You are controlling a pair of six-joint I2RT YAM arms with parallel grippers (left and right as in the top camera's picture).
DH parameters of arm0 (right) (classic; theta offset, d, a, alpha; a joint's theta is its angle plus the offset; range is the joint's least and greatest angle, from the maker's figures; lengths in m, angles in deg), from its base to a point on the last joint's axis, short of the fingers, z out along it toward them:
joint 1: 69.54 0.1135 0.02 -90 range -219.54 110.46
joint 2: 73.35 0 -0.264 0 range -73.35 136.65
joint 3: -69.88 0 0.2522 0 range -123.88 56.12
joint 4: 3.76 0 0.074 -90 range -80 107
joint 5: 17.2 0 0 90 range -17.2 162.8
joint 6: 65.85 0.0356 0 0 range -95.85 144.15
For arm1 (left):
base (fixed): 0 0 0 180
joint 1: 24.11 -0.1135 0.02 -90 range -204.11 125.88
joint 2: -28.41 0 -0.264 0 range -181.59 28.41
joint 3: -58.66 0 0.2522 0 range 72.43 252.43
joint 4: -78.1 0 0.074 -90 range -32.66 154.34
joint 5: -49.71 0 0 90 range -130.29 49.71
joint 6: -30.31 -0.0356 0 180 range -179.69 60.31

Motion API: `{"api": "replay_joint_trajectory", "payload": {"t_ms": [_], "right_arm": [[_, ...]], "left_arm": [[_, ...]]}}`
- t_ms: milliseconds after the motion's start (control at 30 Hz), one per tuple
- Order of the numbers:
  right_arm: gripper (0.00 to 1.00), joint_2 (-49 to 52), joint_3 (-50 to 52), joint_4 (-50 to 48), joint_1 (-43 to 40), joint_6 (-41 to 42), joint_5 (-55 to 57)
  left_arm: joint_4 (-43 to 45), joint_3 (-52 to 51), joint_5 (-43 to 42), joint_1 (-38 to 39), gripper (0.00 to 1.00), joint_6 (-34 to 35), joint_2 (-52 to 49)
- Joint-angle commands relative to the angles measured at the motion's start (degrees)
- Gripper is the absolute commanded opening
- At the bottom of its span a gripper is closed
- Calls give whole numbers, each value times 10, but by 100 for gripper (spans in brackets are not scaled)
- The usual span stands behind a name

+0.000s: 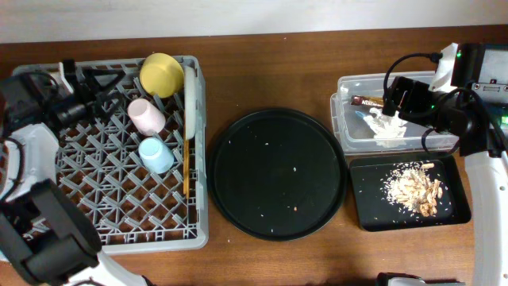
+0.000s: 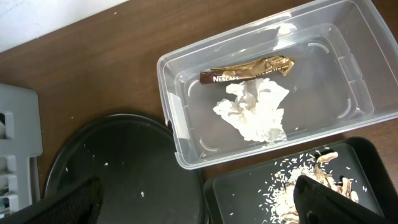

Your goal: Sort waste into correct bins and load items into the dishwasher rack

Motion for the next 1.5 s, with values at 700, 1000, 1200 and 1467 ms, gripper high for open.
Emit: {"api": "replay_joint_trajectory", "payload": {"t_ms": [700, 1000, 1200, 1467], "right_arm": [[99, -179, -7, -2, 16, -6, 7], [99, -642, 393, -474, 150, -156, 117], [99, -775, 779, -787, 99, -97, 75], [99, -798, 923, -672, 99, -70, 82]], "left_arm": [[-178, 45, 296, 0, 99, -16, 340], [-179, 45, 296, 0, 99, -16, 340], [-179, 45, 296, 0, 99, -16, 340], [-179, 45, 296, 0, 99, -16, 340]]}}
